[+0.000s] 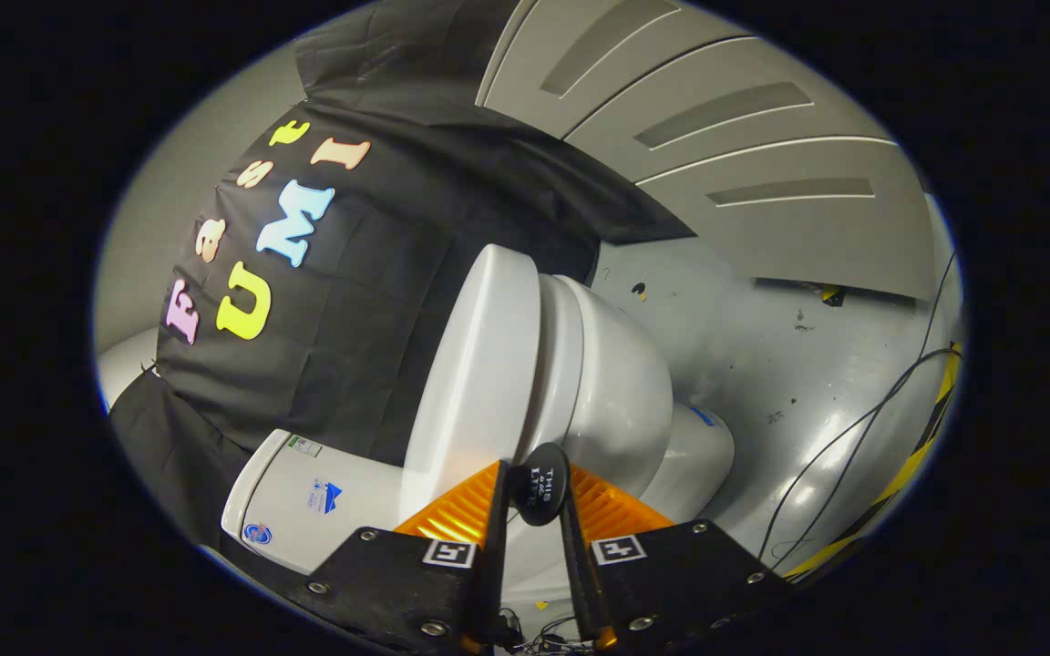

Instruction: Open the toilet lid.

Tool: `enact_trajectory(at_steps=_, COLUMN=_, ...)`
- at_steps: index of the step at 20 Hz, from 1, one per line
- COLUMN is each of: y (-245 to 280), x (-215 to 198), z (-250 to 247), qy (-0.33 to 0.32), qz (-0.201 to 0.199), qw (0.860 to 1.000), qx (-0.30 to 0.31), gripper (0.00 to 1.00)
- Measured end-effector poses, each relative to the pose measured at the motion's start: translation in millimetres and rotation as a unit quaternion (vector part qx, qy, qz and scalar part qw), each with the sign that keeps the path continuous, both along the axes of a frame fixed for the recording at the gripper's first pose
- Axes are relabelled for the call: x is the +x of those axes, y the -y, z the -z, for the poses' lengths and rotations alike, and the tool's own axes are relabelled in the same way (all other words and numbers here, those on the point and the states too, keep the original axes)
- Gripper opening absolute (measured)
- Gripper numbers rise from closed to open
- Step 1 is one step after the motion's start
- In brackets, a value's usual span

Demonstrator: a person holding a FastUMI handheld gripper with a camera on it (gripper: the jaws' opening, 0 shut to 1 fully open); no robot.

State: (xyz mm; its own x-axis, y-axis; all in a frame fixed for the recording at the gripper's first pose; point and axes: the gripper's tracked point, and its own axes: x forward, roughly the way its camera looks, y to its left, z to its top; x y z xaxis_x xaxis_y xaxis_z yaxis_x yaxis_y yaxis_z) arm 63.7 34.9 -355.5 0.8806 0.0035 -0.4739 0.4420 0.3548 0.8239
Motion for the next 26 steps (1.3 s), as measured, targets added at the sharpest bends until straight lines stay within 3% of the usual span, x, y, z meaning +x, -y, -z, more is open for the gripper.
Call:
enact_trajectory(at_steps=1, y=0, x=1, z=0, qy=0.001, qz=0.001, qw=1.000, qx=0.004, gripper=0.25)
enact_trajectory(at_steps=4, y=-2, x=3, z=-7, qy=0.015, qz=0.001, qw=1.000, qx=0.008, gripper=0.20)
enact_trajectory(at_steps=5, y=-3, x=5, z=-7, qy=0.015, qz=-0.002, qw=1.000, qx=0.011, gripper=0.11)
enact_trajectory(at_steps=11, y=-4, x=4, z=-5, qy=0.010, qz=0.003, qw=0.999, qx=0.035, gripper=0.01)
enact_trajectory(at_steps=26, y=-6, x=10, z=-37, qy=-0.003, qz=-0.031, qw=0.999, qx=-0.016, gripper=0.00)
